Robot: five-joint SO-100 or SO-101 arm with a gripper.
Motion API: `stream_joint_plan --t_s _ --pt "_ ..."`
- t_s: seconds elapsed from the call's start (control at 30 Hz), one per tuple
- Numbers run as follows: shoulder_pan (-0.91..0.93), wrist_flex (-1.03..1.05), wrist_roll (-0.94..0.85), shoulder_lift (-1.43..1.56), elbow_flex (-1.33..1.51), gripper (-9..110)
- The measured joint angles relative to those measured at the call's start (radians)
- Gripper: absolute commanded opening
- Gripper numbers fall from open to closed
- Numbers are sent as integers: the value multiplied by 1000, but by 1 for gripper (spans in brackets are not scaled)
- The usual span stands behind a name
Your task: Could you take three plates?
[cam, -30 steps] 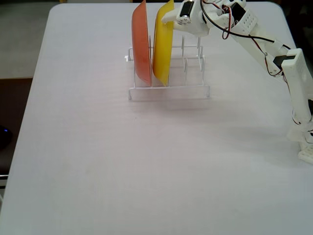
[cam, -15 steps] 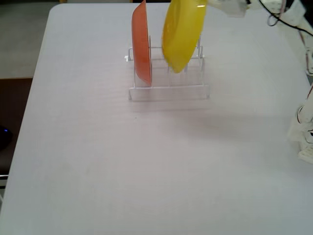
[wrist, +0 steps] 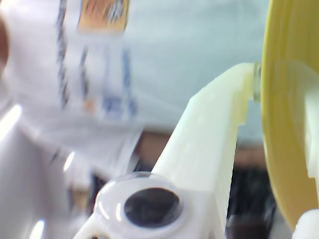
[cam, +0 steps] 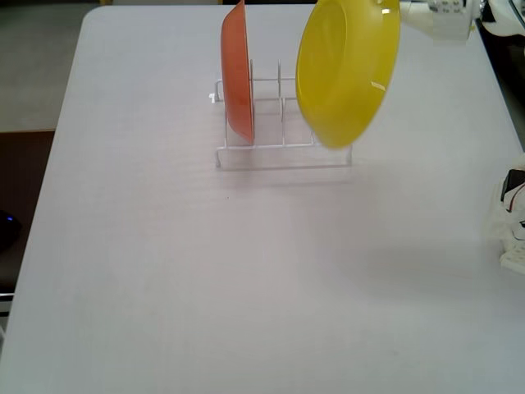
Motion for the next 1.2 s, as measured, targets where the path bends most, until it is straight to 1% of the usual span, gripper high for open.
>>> stream_joint_plan --t_s 0.1,0.37,0.53,0.7,0.87,1.2 --pt "-64 -32 -3 12 15 -1" --pt "-373 -353 -89 11 48 -1" --pt "-480 -512 -161 -20 48 -1" --pt "-572 -644 -181 -71 48 -1" --pt "-589 -698 -204 -81 48 -1" --pt "-589 -701 -209 -89 48 -1"
